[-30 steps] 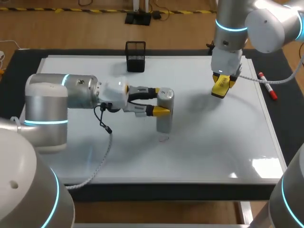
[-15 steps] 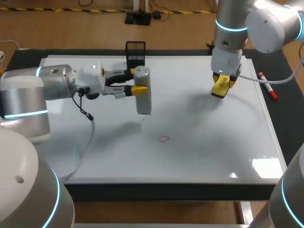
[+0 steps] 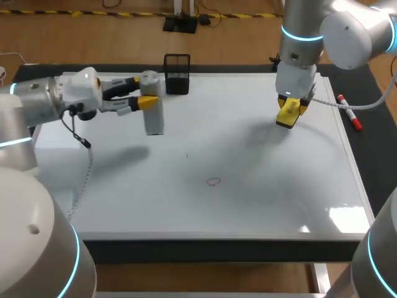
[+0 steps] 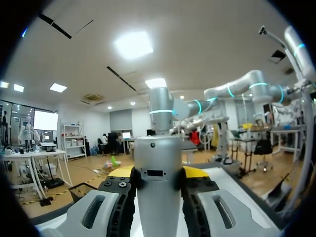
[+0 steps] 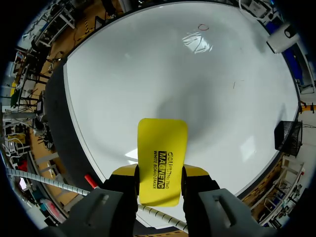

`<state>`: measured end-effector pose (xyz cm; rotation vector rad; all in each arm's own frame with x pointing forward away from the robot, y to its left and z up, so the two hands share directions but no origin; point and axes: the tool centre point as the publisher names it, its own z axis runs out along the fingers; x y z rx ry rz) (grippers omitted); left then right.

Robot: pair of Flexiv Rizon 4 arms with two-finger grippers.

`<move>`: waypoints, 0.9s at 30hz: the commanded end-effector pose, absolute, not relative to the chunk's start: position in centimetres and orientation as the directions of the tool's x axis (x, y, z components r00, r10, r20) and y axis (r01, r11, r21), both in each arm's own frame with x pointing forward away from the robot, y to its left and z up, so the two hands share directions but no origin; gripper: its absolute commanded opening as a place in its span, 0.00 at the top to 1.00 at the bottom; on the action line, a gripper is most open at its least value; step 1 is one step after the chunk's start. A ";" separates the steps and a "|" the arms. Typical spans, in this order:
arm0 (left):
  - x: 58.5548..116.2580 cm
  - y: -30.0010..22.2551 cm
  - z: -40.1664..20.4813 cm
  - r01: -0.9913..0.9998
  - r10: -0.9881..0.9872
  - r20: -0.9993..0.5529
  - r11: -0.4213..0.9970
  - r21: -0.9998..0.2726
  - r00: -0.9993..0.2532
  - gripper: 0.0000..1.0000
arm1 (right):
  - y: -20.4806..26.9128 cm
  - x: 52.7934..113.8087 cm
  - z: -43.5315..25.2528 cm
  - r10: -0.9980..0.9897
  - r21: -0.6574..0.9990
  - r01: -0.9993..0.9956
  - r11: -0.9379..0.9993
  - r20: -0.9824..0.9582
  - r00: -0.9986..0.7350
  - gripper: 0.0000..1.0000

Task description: Pick up the inspection probe, press it on each red-marked spot on the whiteboard one by one, put down the probe, pick up the eraser, and wipe off all the red marks.

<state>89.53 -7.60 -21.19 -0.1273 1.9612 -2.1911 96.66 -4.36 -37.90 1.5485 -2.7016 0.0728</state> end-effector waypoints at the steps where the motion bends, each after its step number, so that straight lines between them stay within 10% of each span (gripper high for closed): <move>1: 89.4 -5.0 -20.6 0.090 -0.244 -0.064 -0.095 -0.991 -0.968 1.00 | -4.4 96.7 -37.8 -0.862 -0.029 -0.864 0.503 0.050 -0.504 1.00; 27: 89.9 -1.0 -21.0 0.097 -0.337 -0.062 -0.088 -0.991 -0.940 1.00 | -4.4 96.7 -37.8 -0.862 -0.029 -0.864 0.503 0.050 -0.504 1.00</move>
